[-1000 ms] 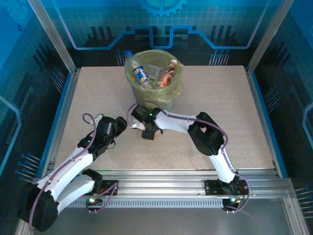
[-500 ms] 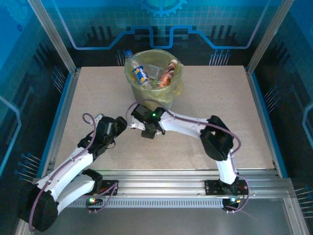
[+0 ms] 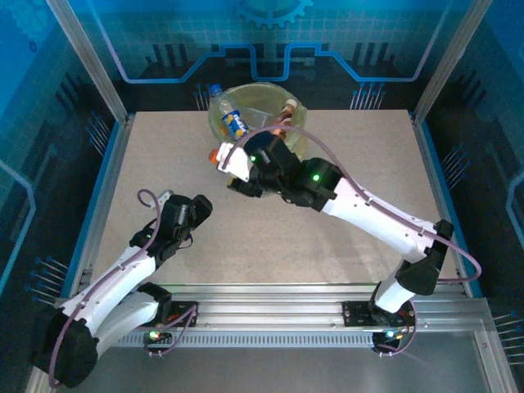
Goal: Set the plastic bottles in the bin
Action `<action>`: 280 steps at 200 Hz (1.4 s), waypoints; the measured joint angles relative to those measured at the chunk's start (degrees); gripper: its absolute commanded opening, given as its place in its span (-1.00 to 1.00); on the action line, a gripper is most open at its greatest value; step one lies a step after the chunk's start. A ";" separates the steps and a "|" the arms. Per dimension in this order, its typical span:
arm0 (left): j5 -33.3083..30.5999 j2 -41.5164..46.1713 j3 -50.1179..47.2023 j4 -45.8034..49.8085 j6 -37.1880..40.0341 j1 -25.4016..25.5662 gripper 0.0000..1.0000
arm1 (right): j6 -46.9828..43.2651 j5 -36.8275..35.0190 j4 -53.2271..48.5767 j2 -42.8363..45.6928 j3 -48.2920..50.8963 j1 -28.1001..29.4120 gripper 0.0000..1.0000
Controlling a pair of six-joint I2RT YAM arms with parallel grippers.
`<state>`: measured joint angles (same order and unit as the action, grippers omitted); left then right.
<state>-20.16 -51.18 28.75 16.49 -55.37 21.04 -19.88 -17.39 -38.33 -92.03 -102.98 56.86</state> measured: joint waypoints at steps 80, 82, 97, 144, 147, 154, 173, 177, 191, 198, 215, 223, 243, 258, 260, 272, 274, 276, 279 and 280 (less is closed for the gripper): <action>0.52 0.61 0.00 -0.02 0.28 0.00 0.98 | -7.39 6.10 3.85 -14.36 -24.94 -15.54 0.12; 0.52 0.66 0.00 -0.02 0.31 0.00 0.98 | -7.43 6.14 3.85 -14.78 -25.42 -15.80 0.12; 0.52 0.68 0.00 -0.02 0.42 0.00 0.98 | -7.69 6.73 3.96 -18.99 -29.24 -17.70 0.13; 0.55 0.68 0.13 0.24 1.70 0.00 0.98 | -9.01 7.58 3.45 -31.41 -40.74 -20.35 0.15; 0.55 0.68 0.22 0.33 1.73 0.00 0.98 | -9.20 7.58 3.41 -32.20 -41.59 -20.50 0.15; 0.55 0.68 0.44 0.63 1.81 0.00 0.98 | -9.62 7.56 3.37 -33.75 -43.39 -20.74 0.16; 0.52 0.70 1.07 1.25 2.14 0.00 0.98 | -10.95 7.32 3.26 -37.22 -47.50 -21.46 0.19; 0.52 0.70 1.11 1.27 2.21 0.00 0.98 | -11.32 7.17 3.21 -37.92 -48.37 -21.64 0.19; 0.52 0.76 1.18 1.36 2.73 0.00 0.98 | -12.20 6.93 3.19 -39.74 -50.49 -22.18 0.21; 0.52 0.79 1.20 1.49 2.84 0.00 0.98 | -12.68 6.93 3.13 -40.30 -50.99 -22.53 0.22; 0.52 0.79 1.22 1.60 2.99 0.00 0.98 | -13.44 6.80 2.69 -40.63 -51.25 -23.41 0.24; 0.52 0.79 1.22 1.68 2.99 0.00 0.98 | -13.70 6.71 2.62 -40.68 -51.28 -23.78 0.25; 0.52 0.28 1.66 1.66 2.99 0.00 0.98 | -14.69 6.25 2.36 -40.89 -51.41 -24.63 0.27; 0.52 -0.50 2.03 1.60 2.99 0.00 0.98 | -15.34 5.90 2.34 -41.42 -51.41 -25.05 0.27; 0.52 -0.59 2.05 1.62 2.99 0.00 0.98 | -15.45 5.86 2.34 -41.51 -51.41 -25.05 0.27; 0.52 -1.29 2.16 1.64 2.99 0.00 0.98 | -16.04 5.70 2.32 -42.12 -51.41 -25.27 0.26; 0.52 -1.36 2.19 1.64 2.99 0.00 0.98 | -16.09 5.66 2.32 -42.27 -51.41 -25.31 0.25; 0.52 -1.46 2.19 1.64 2.99 0.00 0.98 | -16.24 5.66 2.29 -42.38 -51.41 -25.31 0.26; 0.52 -1.57 2.19 1.64 2.99 0.00 0.98 | -16.26 5.64 2.23 -42.56 -51.41 -25.31 0.26; 0.55 -1.64 2.19 1.64 2.99 0.00 0.98 | -16.28 5.64 2.21 -42.60 -51.41 -25.31 0.26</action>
<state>-19.62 -52.82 30.94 18.13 -52.38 21.04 -36.16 -11.75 -36.12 -134.63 -154.39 31.55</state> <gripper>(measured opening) 0.989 0.631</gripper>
